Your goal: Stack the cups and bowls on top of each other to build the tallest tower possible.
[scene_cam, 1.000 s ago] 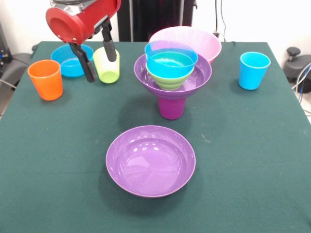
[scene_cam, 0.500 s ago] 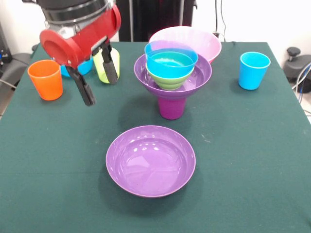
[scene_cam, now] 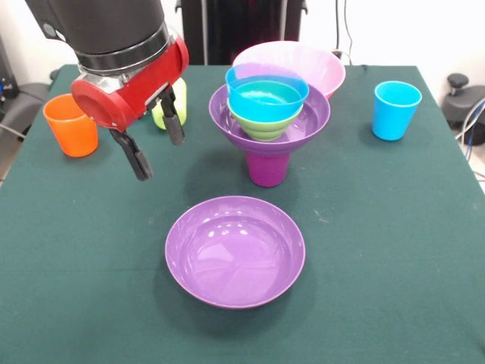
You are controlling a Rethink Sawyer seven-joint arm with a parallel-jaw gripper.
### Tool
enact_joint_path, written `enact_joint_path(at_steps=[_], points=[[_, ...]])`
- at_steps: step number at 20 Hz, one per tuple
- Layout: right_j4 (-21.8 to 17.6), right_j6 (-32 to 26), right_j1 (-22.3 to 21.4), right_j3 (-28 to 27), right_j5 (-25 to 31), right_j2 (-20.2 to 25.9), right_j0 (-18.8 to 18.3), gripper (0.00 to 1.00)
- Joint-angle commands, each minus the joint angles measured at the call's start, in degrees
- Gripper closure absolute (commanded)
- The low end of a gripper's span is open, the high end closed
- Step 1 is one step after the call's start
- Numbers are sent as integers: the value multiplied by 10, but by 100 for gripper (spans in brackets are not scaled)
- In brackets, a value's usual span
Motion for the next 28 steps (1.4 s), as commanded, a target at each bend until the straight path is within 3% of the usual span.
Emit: enact_joint_path(at_steps=[1, 6, 13, 18, 28], points=[[-9, 44, -50, 34, 56, -47, 27, 0], [15, 78, -132, 105, 55, -56, 33, 0], [44, 110, -197, 162, 61, -69, 54, 0], [54, 137, -206, 170, 99, -98, 86, 0], [89, 196, -227, 254, 11, -144, 122, 0]])
